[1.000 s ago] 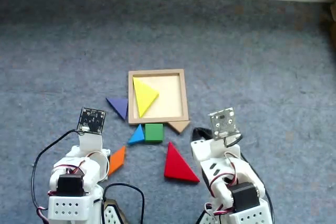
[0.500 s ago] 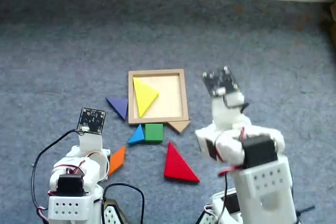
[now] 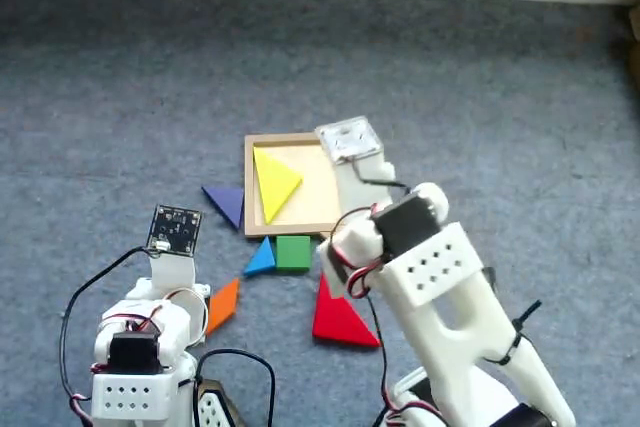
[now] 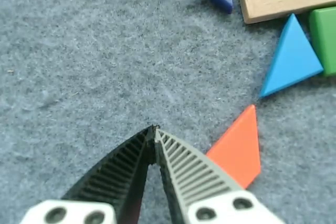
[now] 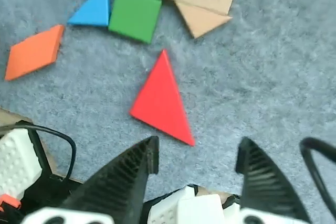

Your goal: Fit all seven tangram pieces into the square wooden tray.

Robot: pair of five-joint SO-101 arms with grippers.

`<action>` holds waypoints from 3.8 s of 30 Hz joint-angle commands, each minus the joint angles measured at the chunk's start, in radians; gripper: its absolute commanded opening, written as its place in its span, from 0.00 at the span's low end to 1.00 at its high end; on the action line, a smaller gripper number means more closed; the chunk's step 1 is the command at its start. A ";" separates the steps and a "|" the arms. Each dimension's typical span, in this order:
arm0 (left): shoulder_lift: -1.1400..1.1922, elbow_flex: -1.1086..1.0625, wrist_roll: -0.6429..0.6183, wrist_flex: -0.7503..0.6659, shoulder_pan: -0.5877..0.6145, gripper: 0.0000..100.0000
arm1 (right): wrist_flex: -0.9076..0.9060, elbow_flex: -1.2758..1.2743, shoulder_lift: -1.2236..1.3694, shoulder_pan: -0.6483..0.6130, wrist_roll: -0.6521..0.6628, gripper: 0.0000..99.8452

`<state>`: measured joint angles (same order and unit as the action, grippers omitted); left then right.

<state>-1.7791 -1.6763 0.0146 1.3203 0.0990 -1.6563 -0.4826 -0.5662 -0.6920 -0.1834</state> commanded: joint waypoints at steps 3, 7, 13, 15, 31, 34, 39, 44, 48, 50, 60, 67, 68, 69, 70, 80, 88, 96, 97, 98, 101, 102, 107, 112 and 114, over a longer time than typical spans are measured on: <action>-0.041 -0.019 0.005 0.006 0.010 0.01 | 0.328 -0.289 -0.002 -0.156 -0.084 0.32; -0.041 -0.019 0.005 0.006 0.010 0.01 | 0.536 -0.487 -0.001 -0.213 -0.115 0.32; -0.041 -0.019 0.005 0.006 0.010 0.01 | 0.716 -0.634 0.001 -0.237 -0.124 0.32; -0.041 -0.019 0.005 0.006 0.010 0.01 | 0.754 -0.653 0.001 -0.237 -0.124 0.32; -0.041 -0.019 0.005 0.006 0.010 0.01 | 0.697 -0.650 -0.001 -0.303 -0.218 0.32; -0.041 -0.019 0.005 0.006 0.010 0.01 | 0.693 -0.628 0.001 -0.303 -0.276 0.32; -0.041 -0.019 0.005 0.006 0.010 0.01 | 0.697 -0.628 0.002 -0.303 -0.325 0.32; -0.041 -0.019 0.005 0.006 0.010 0.01 | 0.771 -0.628 0.002 -0.298 -0.327 0.32; -0.041 -0.019 0.005 0.006 0.010 0.01 | 0.809 -0.630 0.002 -0.298 -0.328 0.32; -0.041 -0.019 0.005 0.006 0.010 0.01 | 0.811 -0.630 0.002 -0.298 -0.345 0.32; -0.041 -0.019 0.005 0.006 0.010 0.01 | 0.812 -0.685 0.004 -0.298 -0.353 0.31; -0.041 -0.019 0.005 0.006 0.010 0.01 | 0.812 -0.688 0.004 -0.298 -0.353 0.31; -0.041 -0.019 0.005 0.006 0.010 0.01 | 0.822 -0.688 0.004 -0.298 -0.353 0.31; -0.041 -0.019 0.005 0.006 0.010 0.01 | 0.842 -0.690 0.004 -0.298 -0.353 0.31; -0.041 -0.019 0.005 0.006 0.010 0.01 | 0.860 -0.693 0.004 -0.298 -0.353 0.31; -0.041 -0.019 0.005 0.006 0.010 0.01 | 0.866 -0.693 0.174 -0.260 -0.354 0.31; -0.041 -0.019 0.005 0.006 0.010 0.01 | 0.797 -0.685 0.094 -0.260 -0.353 0.30; -0.041 -0.019 0.005 0.006 0.010 0.01 | 0.802 -0.682 0.091 -0.259 -0.305 0.19; -0.041 -0.019 0.005 0.006 0.010 0.01 | 0.802 -0.682 0.091 -0.259 -0.305 0.19; -0.041 -0.019 0.005 0.006 0.010 0.01 | 0.802 -0.682 0.090 -0.257 -0.305 0.19; -0.041 -0.019 0.005 0.006 0.010 0.01 | 0.797 -0.680 0.081 -0.220 -0.301 0.18; -0.041 -0.019 0.005 0.006 0.010 0.01 | 0.797 -0.679 0.081 -0.202 -0.281 0.18; -0.041 -0.019 0.005 0.006 0.010 0.01 | 0.748 -0.622 0.079 -0.137 -0.204 0.18; -0.041 -0.019 0.005 0.006 0.010 0.01 | 0.579 -0.476 0.079 -0.128 -0.138 0.18; -0.041 -0.019 0.005 0.006 0.010 0.01 | 0.527 -0.418 0.079 -0.127 -0.117 0.18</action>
<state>-1.7791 -1.6763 0.0146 1.3203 0.0990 -1.0533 -1.0119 -0.4710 -0.8378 -0.3399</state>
